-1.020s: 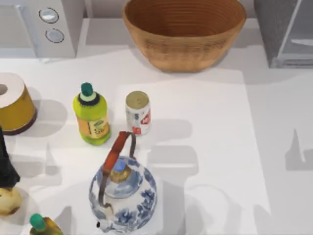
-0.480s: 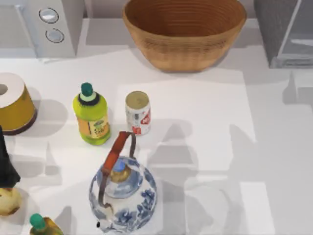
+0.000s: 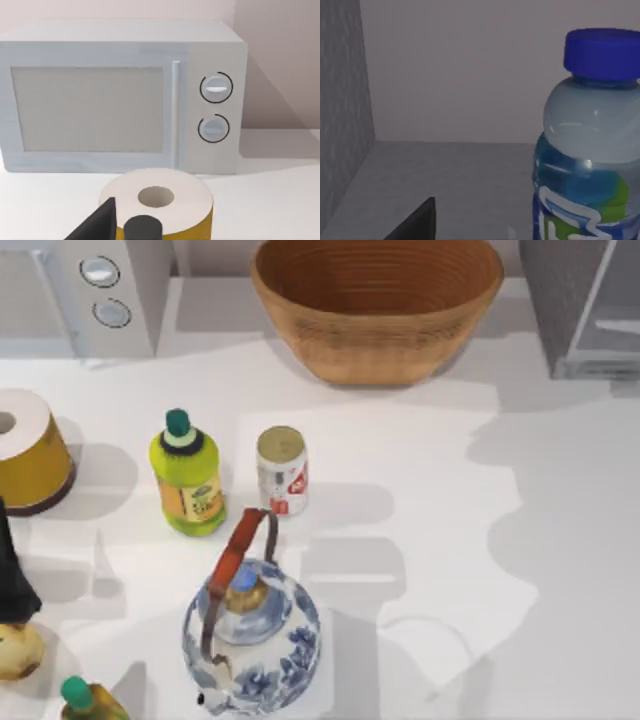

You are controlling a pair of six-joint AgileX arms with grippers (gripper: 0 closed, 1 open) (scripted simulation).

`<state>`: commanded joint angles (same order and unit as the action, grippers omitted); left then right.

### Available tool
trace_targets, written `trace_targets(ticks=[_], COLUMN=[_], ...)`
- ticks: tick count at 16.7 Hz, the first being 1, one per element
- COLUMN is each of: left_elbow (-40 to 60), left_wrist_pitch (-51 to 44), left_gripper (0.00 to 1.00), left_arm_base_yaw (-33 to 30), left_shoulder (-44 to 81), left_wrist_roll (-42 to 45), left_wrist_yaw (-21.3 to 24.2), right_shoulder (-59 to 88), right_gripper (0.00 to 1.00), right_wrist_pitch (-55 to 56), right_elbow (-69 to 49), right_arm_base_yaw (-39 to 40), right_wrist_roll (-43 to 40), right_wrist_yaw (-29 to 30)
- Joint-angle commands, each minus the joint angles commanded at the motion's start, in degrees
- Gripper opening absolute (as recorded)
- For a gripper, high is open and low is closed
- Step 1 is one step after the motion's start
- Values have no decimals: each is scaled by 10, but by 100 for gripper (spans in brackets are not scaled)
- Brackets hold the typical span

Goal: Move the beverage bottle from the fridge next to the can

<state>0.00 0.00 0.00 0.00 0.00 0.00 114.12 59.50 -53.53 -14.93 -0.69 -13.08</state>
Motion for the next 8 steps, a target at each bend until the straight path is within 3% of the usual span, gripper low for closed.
trace_targets(ticks=[4, 8], left_elbow=[0, 0], left_wrist_pitch=[0, 0], left_gripper=[100, 100], left_arm_base_yaw=[0, 0], left_shoulder=[0, 0], left_wrist_roll=[0, 0], left_wrist_yaw=[0, 0], right_shoulder=[106, 122], right_gripper=[100, 100], right_wrist_pitch=[59, 69], right_elbow=[-53, -62], right_arm_base_yaw=[-15, -17], right_wrist_roll=[-1, -1], right_wrist_yaw=[-13, -15])
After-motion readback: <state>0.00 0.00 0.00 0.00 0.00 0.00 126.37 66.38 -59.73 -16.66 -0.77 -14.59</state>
